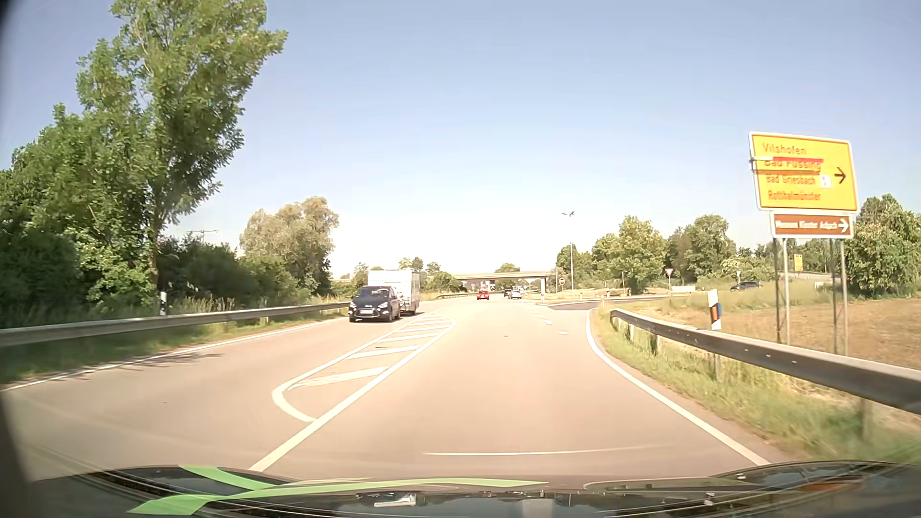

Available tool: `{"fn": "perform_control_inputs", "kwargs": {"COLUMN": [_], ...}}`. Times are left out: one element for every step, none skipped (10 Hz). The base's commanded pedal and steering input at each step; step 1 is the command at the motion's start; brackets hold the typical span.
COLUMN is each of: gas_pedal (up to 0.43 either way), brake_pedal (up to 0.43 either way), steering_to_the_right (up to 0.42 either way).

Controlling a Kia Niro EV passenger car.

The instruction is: Follow the waypoints while adhering to traffic rules and regulations

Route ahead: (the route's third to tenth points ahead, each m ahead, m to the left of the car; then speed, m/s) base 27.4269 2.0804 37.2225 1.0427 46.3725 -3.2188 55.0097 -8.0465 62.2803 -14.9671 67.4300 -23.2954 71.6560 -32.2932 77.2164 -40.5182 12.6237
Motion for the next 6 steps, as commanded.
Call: {"fn": "perform_control_inputs", "kwargs": {"gas_pedal": [0.138,0.13,0.13,0.118,0.098,0.079], "brake_pedal": [0.0,0.0,0.0,0.0,0.0,0.0], "steering_to_the_right": [0.018,0.02,0.02,0.02,0.02,0.02]}}
